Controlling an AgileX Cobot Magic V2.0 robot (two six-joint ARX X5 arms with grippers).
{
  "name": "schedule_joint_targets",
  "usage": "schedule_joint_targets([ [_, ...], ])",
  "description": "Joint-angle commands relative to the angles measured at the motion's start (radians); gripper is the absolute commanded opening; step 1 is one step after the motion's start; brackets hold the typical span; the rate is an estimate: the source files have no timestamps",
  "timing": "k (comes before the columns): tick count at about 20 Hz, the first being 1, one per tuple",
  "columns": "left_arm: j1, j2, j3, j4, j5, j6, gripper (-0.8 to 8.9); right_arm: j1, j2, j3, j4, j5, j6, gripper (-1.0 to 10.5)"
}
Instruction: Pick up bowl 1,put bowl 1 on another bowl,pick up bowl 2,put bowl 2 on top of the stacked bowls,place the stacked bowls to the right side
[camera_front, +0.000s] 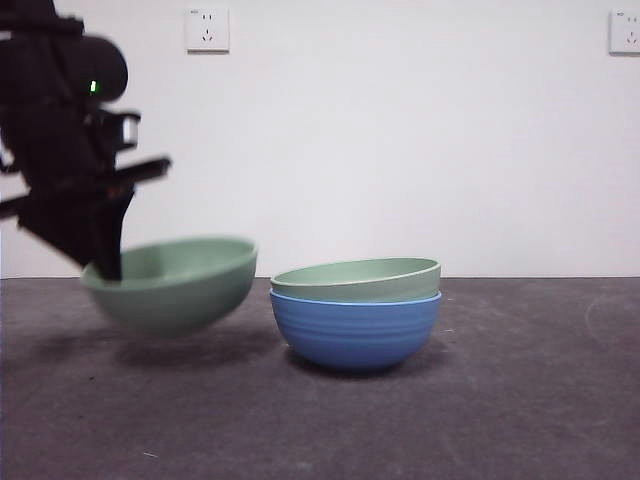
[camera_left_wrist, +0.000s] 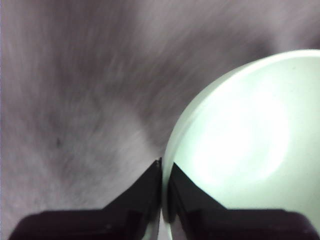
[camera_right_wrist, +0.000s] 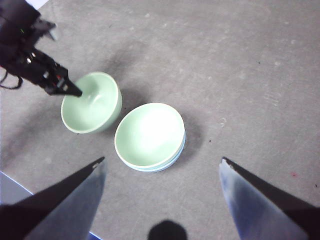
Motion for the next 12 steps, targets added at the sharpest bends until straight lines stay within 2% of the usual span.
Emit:
schedule_joint_targets([
  [1, -0.044, -0.038, 0.085, -0.029, 0.021, -0.006, -0.09, 0.000, -0.001, -0.002, 0.000, 0.002, 0.009, 3.8],
  [3, -0.100, -0.038, 0.165, -0.072, 0.019, -0.002, -0.08, 0.000, -0.001, -0.002, 0.000, 0.002, 0.009, 3.8],
  [6, -0.194, -0.034, 0.227, -0.034, 0.013, -0.004, -0.08, 0.000, -0.001, -0.002, 0.000, 0.002, 0.009, 3.8],
  [12, -0.293, 0.074, 0.246, 0.043, 0.011, -0.040, -0.08, 0.000, 0.000, -0.002, -0.001, 0.002, 0.009, 3.8],
])
